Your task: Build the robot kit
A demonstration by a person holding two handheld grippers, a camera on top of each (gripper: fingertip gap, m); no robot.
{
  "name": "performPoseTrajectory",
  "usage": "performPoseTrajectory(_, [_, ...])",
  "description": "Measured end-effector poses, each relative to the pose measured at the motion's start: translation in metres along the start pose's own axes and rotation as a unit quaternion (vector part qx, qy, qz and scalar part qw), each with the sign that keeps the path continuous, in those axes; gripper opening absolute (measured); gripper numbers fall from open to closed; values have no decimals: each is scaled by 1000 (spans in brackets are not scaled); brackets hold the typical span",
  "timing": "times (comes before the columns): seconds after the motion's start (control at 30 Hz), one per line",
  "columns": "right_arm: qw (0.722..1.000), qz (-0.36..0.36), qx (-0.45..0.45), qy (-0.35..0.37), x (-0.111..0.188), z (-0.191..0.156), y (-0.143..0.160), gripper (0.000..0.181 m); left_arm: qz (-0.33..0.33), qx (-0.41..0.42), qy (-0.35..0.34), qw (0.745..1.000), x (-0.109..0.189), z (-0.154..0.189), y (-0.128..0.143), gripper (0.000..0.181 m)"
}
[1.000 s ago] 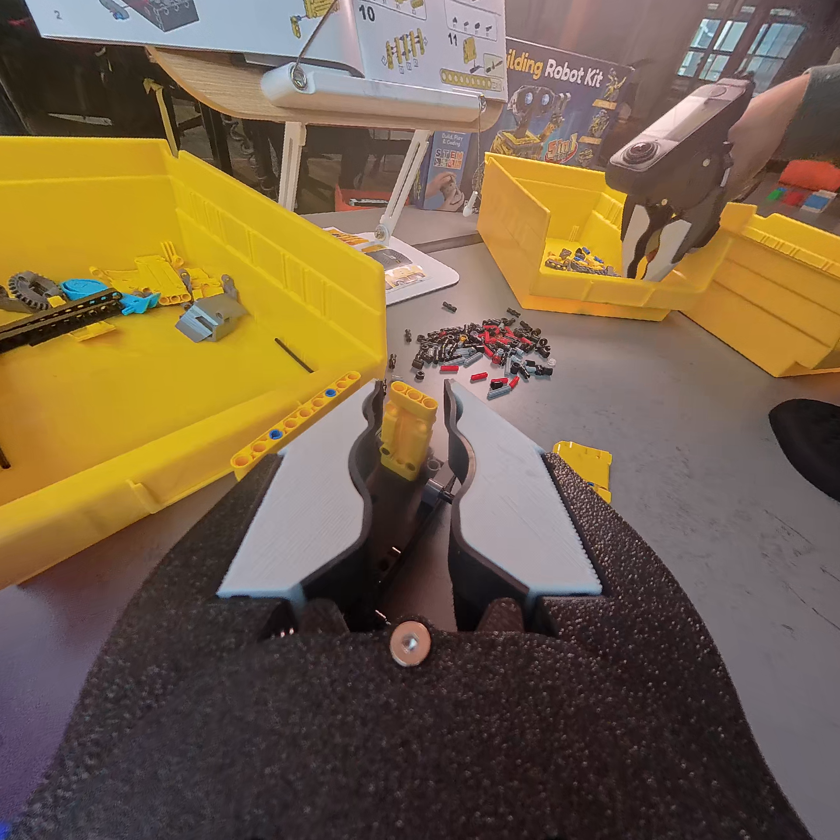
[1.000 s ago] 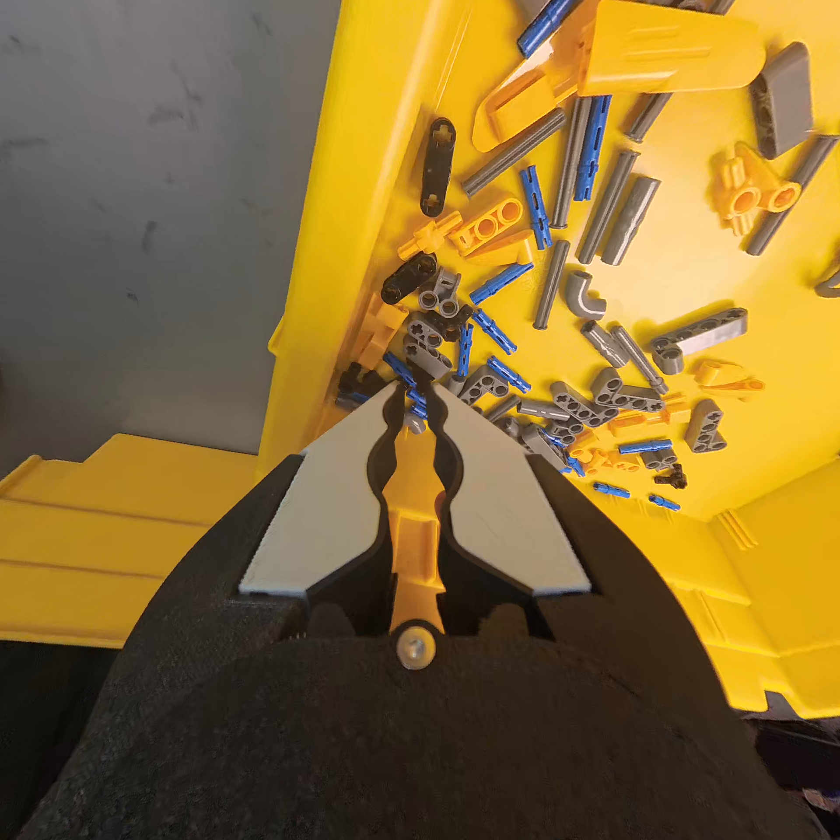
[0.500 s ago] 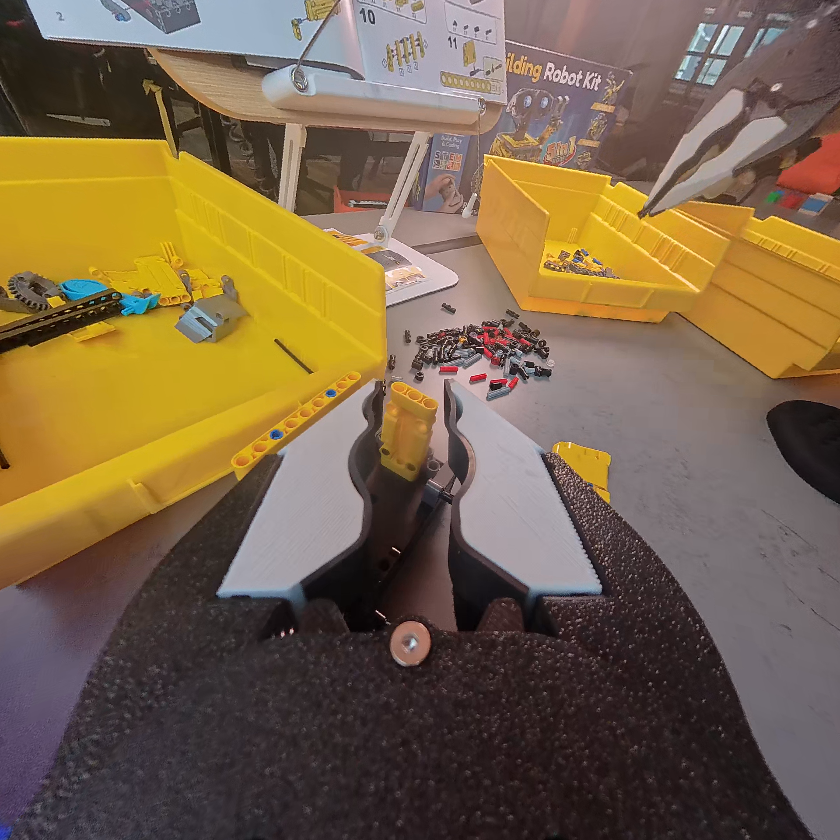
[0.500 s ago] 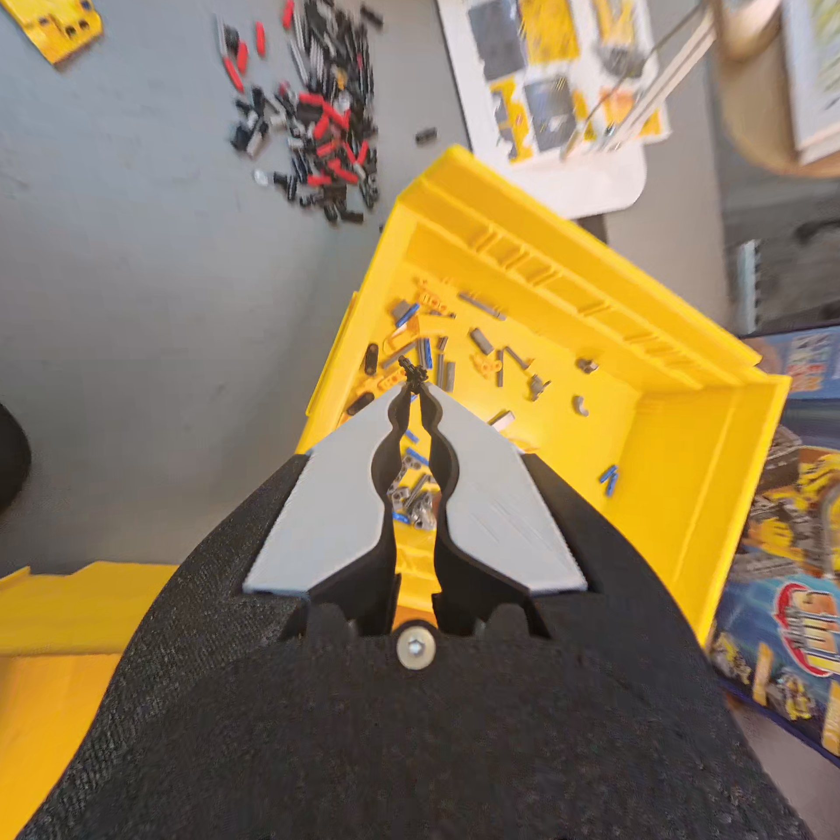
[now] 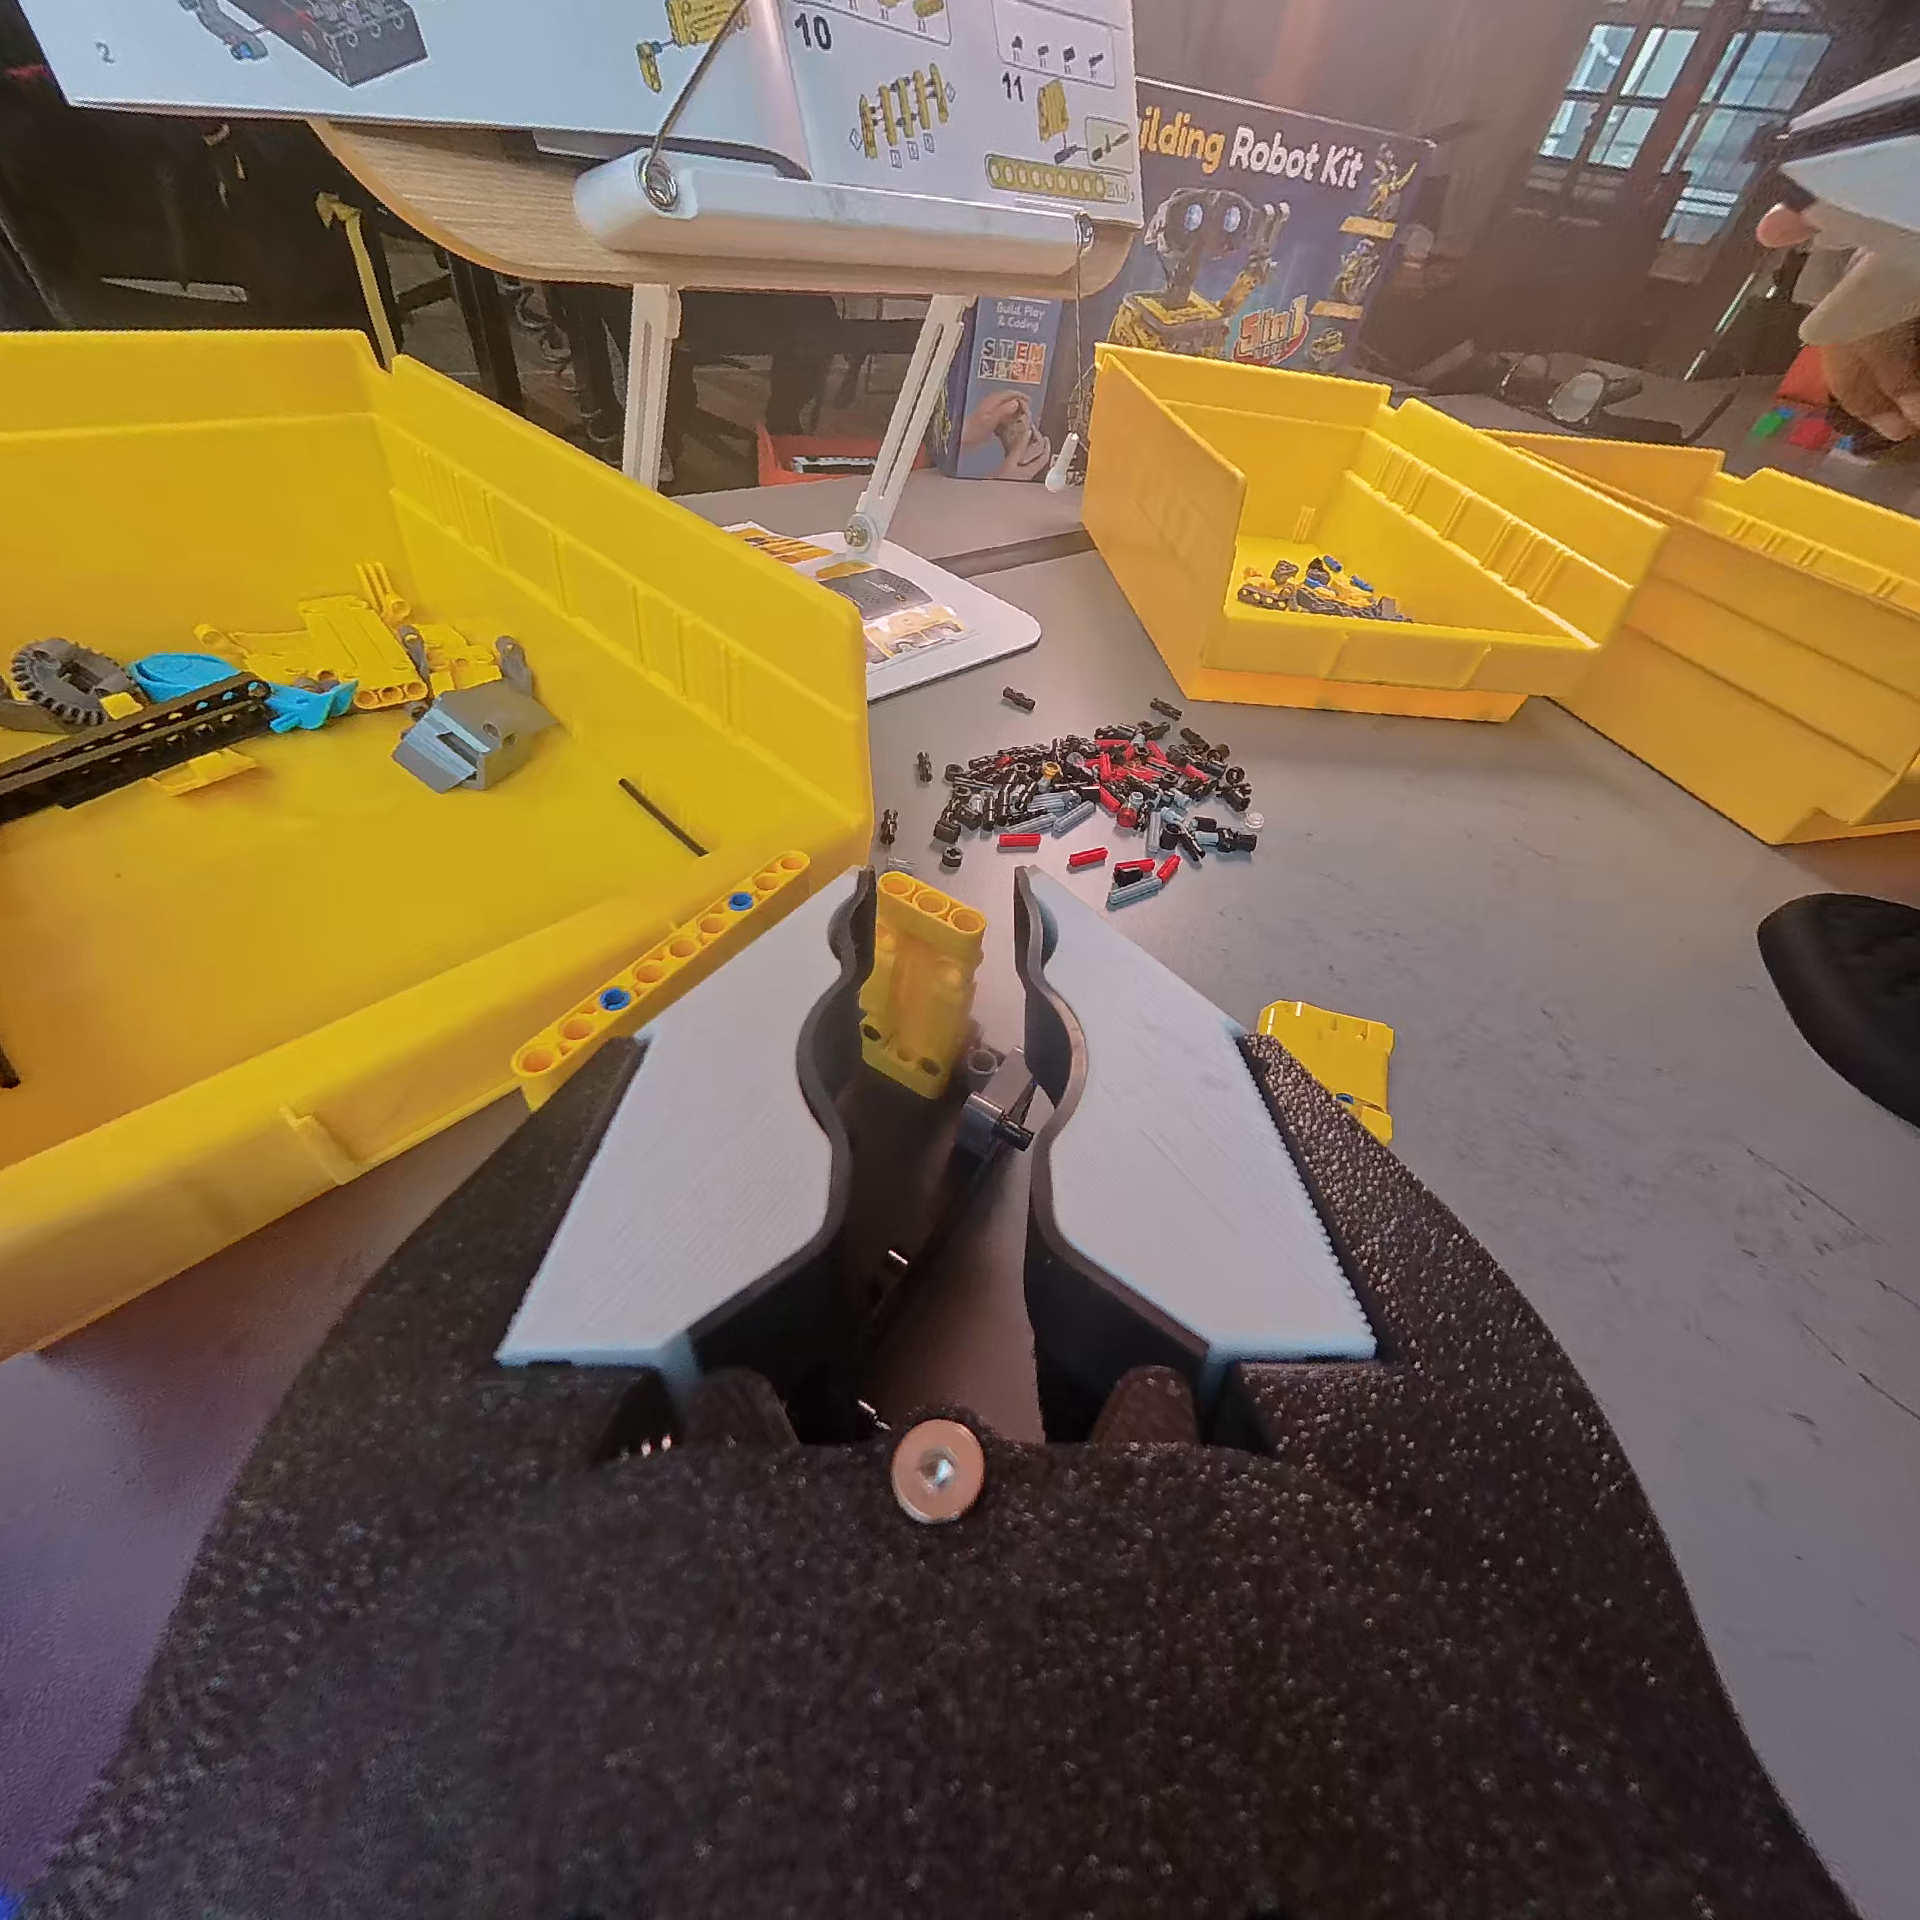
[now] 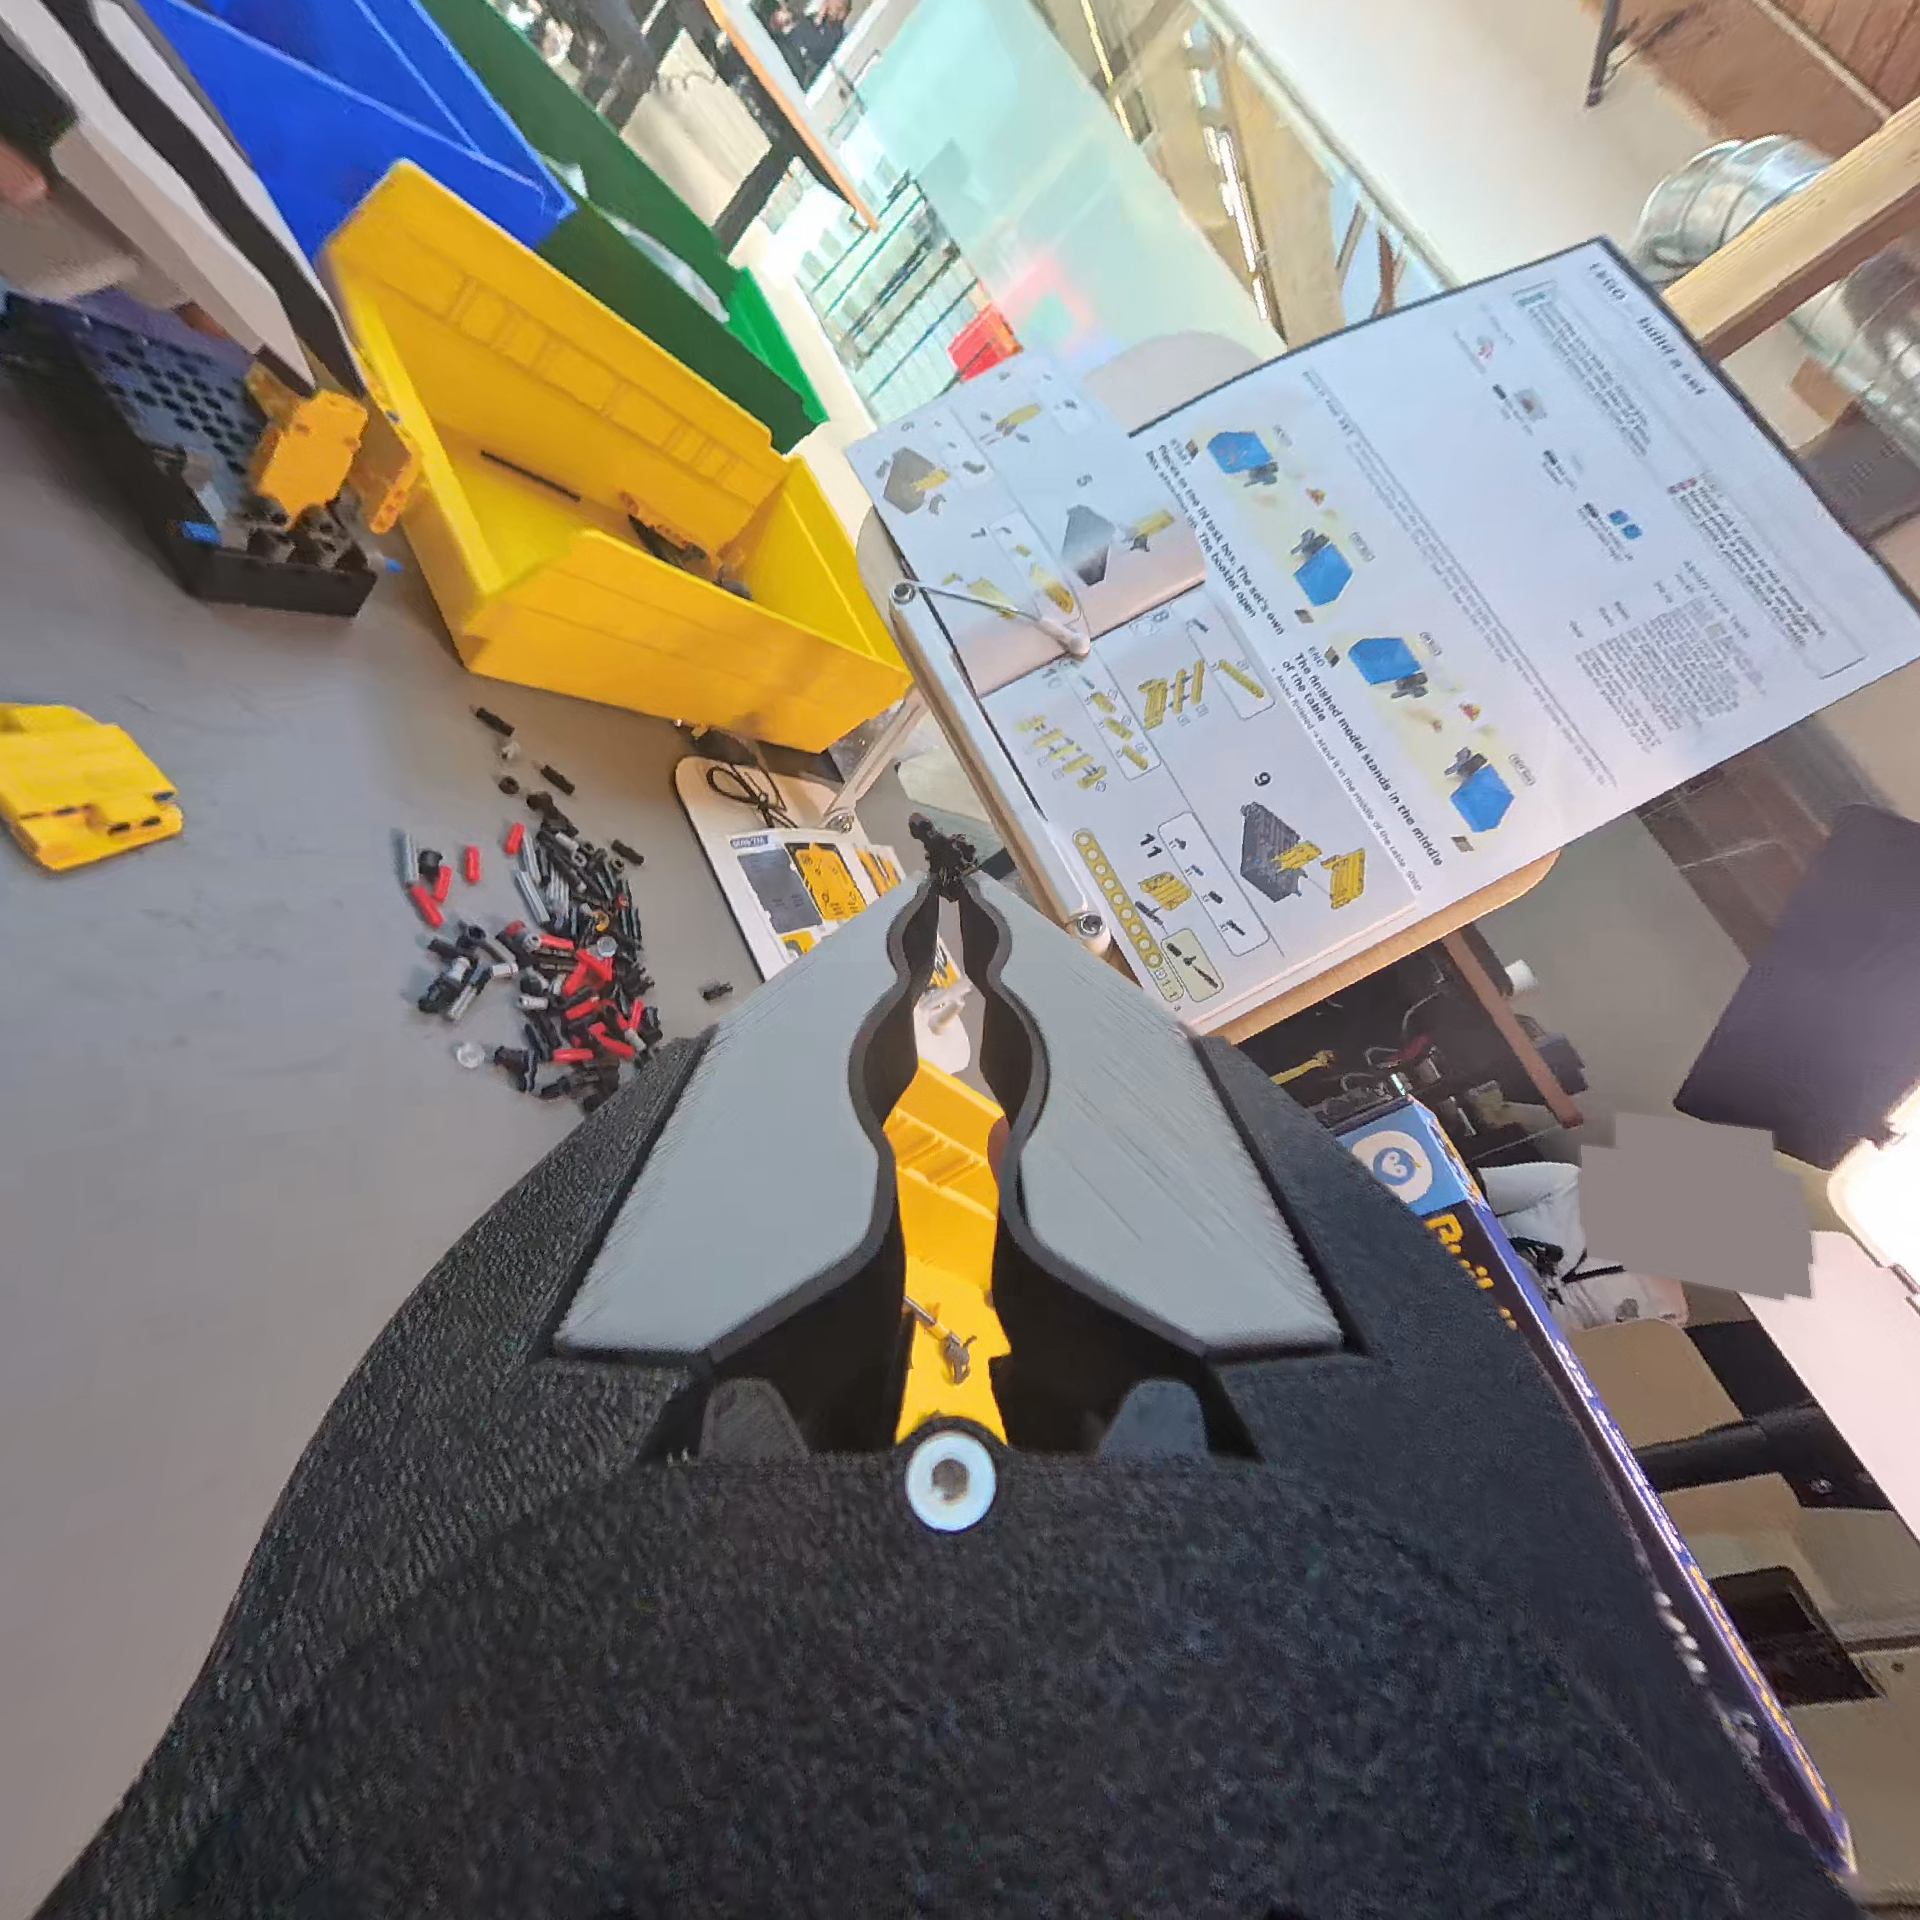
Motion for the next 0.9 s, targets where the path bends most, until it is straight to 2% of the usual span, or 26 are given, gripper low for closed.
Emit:
performPoseTrajectory(0.23, [998, 16, -58, 19, -9, -31, -16, 4, -2, -8, 3, 1000, -1, 2, 0, 25])
performPoseTrajectory(0.43, [983, 35, -178, 15, -20, -58, -12, 4, -4, -22, 14, 1000, -1, 8, 0, 25])
performPoseTrajectory(0.57, [955, 30, -293, -18, -30, -80, -8, 3, 5, -42, 28, 999, -2, 15, -2, 24])
performPoseTrajectory(0.7, [913, 10, -402, -72, -38, -94, -1, 3, 7, -64, 45, 997, -4, 23, -3, 23])
performPoseTrajectory(0.9, [856, -16, -497, -137, -45, -111, 8, 4, 9, -82, 77, 994, -9, 33, -4, 22])
Point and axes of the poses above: each gripper's, where its closed fingertips meet, x back along the fingers, y out of its underside, z = x × y across the jaws, the point moved 8 cm from there along x, back along the fingers, and after that the axes turned 11 degrees about y, right-handed, at the moved point
